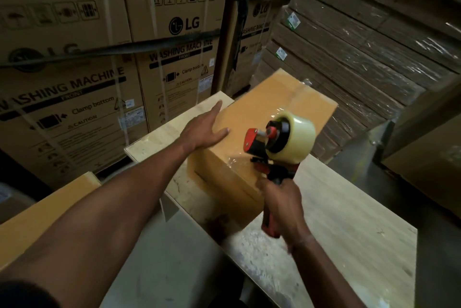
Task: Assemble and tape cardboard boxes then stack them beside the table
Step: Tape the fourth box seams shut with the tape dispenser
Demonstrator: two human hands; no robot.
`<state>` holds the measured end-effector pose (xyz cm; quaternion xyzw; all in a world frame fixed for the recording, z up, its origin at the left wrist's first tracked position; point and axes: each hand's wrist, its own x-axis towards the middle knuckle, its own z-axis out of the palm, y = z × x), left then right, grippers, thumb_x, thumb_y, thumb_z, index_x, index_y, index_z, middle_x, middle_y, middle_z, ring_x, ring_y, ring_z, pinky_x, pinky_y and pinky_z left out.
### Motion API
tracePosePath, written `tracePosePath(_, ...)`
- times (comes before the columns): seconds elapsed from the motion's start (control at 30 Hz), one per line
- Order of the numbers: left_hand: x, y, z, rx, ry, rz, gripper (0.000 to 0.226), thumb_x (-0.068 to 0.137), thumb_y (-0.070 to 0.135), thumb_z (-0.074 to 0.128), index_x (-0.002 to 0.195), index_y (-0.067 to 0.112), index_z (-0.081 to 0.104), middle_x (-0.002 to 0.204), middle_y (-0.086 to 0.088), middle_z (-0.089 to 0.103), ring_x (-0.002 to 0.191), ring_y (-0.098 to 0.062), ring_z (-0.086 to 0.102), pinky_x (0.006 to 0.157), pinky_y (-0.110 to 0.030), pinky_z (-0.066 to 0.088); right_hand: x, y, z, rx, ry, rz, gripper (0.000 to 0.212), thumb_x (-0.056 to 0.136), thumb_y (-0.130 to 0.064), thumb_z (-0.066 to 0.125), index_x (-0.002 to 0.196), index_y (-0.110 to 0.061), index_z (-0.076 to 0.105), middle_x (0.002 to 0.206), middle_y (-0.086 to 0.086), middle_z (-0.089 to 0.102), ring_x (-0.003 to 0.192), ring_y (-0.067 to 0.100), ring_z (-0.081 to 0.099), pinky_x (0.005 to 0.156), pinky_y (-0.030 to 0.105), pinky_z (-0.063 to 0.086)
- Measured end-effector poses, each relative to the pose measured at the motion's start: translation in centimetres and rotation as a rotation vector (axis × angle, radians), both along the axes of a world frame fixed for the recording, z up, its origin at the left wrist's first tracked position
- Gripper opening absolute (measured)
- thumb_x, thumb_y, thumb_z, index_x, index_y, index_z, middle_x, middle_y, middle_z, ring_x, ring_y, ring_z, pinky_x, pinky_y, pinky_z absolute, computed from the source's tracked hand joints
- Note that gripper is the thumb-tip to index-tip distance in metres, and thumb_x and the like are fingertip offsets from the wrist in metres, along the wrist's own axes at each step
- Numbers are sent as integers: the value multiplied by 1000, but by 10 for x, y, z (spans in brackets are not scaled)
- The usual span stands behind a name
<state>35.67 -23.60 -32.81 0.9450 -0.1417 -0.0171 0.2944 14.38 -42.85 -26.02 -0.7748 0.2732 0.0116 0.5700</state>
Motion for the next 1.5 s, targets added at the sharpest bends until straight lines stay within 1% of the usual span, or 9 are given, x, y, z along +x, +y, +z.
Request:
tracePosePath(0.1, 23, 4, 0, 19, 7, 10, 90, 92, 68, 60, 165, 33, 19, 158, -6, 48, 142, -32, 47, 113, -48, 42, -15, 13, 3, 66, 50, 52, 16, 87, -9, 68, 103, -10, 69, 75, 2, 59, 67, 17, 53, 54, 25, 40)
tracePosePath(0.3, 16, 5, -10, -255, -110, 377, 61, 99, 59, 57, 143, 16, 57, 131, -3, 69, 120, -26, 64, 93, -42, 51, -1, 12, 2, -25, -65, 13, 19, 79, -7, 71, 96, -13, 67, 88, 17, 67, 79, 21, 61, 66, 31, 48)
tracePosePath(0.43, -4, -4, -20, -499, -52, 479, 56, 103, 51, 55, 145, 14, 54, 138, -4, 64, 129, -23, 57, 105, -40, 46, 21, 4, 1, 64, -39, 103, 10, 80, -13, 72, 86, -9, 66, 68, 2, 59, 69, 18, 54, 65, 38, 43)
tracePosePath(0.6, -7, -8, -32, -576, -8, 427, 53, 103, 37, 60, 148, 12, 47, 144, -8, 50, 134, -24, 49, 105, -31, 39, 40, 21, -18, 252, 21, 100, 10, 66, -13, 72, 72, -14, 64, 66, 7, 55, 68, 26, 53, 70, 42, 44)
tracePosePath(0.87, 11, -3, -28, -583, 64, 364, 56, 98, 42, 68, 144, 18, 49, 145, -4, 51, 133, -18, 49, 109, -34, 42, 50, 40, -24, 198, 2, 161, 14, 70, -8, 68, 69, -14, 56, 63, 2, 49, 66, 21, 46, 66, 40, 36)
tracePosePath(1.0, 8, 10, -31, -698, 65, 337, 37, 105, 38, 58, 137, 20, 57, 139, 0, 59, 129, -18, 55, 111, -42, 46, 64, 38, -19, 127, 9, 197, 10, 68, -14, 67, 76, -8, 63, 62, 8, 57, 59, 23, 53, 64, 38, 42)
tracePosePath(1.2, -1, 34, -15, -847, -71, 404, 26, 104, 42, 57, 102, 24, 76, 107, 3, 73, 103, -11, 67, 85, -34, 54, 103, 40, -11, -91, -24, 307, 10, 81, -11, 69, 72, -9, 68, 55, 6, 65, 53, 22, 59, 52, 29, 45)
tracePosePath(1.37, 2, 52, 15, -1002, 310, 271, 49, 104, 55, 52, 97, 12, 75, 102, -12, 77, 92, -25, 74, 86, -39, 61, 121, 51, -16, -250, -116, 385, 17, 78, -19, 70, 63, -18, 62, 59, 1, 64, 66, 33, 66, 60, 41, 51)
tracePosePath(1.5, 4, 67, 17, -1135, 496, 297, 60, 103, 55, 55, 124, 1, 69, 119, -21, 73, 107, -33, 74, 86, -41, 63, 129, 63, -15, -211, -149, 400, 14, 76, -24, 71, 66, -22, 62, 62, -3, 63, 64, 24, 61, 59, 37, 48)
